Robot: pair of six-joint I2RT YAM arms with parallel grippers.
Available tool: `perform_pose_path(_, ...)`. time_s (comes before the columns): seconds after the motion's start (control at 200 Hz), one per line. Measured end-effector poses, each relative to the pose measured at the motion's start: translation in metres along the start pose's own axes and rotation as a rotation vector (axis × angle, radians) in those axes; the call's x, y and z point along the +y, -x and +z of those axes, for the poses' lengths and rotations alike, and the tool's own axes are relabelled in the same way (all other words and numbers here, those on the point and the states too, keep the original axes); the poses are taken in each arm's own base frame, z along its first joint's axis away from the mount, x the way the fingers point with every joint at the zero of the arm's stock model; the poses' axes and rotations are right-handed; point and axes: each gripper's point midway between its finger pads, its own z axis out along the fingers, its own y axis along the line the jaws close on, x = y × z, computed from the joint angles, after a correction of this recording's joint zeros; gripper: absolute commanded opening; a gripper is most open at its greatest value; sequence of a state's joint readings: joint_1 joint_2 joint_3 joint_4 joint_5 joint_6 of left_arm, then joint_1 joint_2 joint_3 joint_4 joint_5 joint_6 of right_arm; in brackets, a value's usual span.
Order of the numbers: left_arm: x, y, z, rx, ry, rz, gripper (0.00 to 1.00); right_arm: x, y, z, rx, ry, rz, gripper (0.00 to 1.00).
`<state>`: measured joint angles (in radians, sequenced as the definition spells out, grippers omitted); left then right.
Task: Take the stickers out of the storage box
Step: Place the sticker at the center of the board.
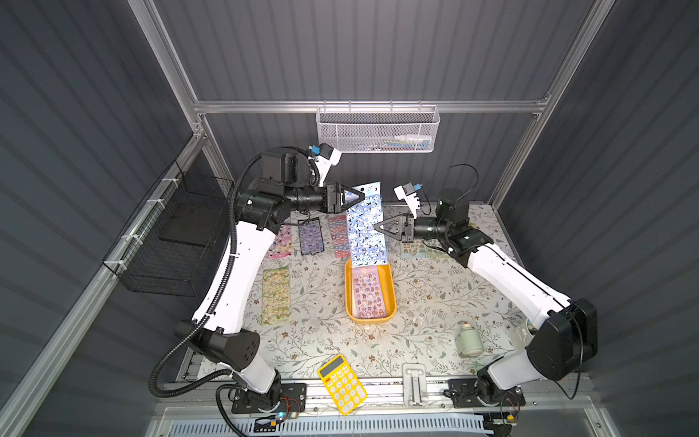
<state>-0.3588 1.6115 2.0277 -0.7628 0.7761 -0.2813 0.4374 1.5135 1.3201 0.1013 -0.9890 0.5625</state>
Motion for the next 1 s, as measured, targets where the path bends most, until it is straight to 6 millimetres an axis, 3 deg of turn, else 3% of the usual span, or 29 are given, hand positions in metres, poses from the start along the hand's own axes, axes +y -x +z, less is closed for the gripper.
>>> perform_pose_path(0.255, 0.034, -0.027, 0.000, 0.010, 0.133, -0.071, 1.00, -0.005, 0.009, -0.010, -0.040, 0.018, 0.051, 0.00)
perform_pose_path(0.335, 0.037, -0.033, 0.001, 0.010, 0.139, -0.083, 0.94, -0.003, 0.014, -0.012, -0.055, 0.029, 0.053, 0.00)
perform_pose_path(0.53, 0.045, -0.047, 0.015, 0.038, 0.087, -0.135, 0.69, -0.006, 0.017, -0.011, -0.062, 0.038, 0.070, 0.00)
perform_pose_path(0.605, 0.048, -0.052, 0.025, 0.058, 0.065, -0.160, 0.49, -0.011, 0.015, -0.008, -0.058, 0.036, 0.088, 0.00)
perform_pose_path(0.66, 0.047, -0.055, 0.031, 0.070, 0.048, -0.159, 0.27, -0.015, 0.014, -0.007, -0.054, 0.034, 0.100, 0.00)
perform_pose_path(0.72, 0.046, -0.057, 0.038, 0.079, 0.031, -0.165, 0.16, -0.019, 0.012, -0.005, -0.051, 0.031, 0.115, 0.00)
perform_pose_path(0.835, 0.043, -0.057, 0.043, 0.081, 0.012, -0.167, 0.07, -0.022, 0.010, -0.004, -0.047, 0.028, 0.123, 0.03)
perform_pose_path(1.001, 0.041, -0.055, 0.044, 0.075, 0.004, -0.172, 0.00, -0.023, 0.011, -0.004, -0.050, 0.026, 0.126, 0.22)
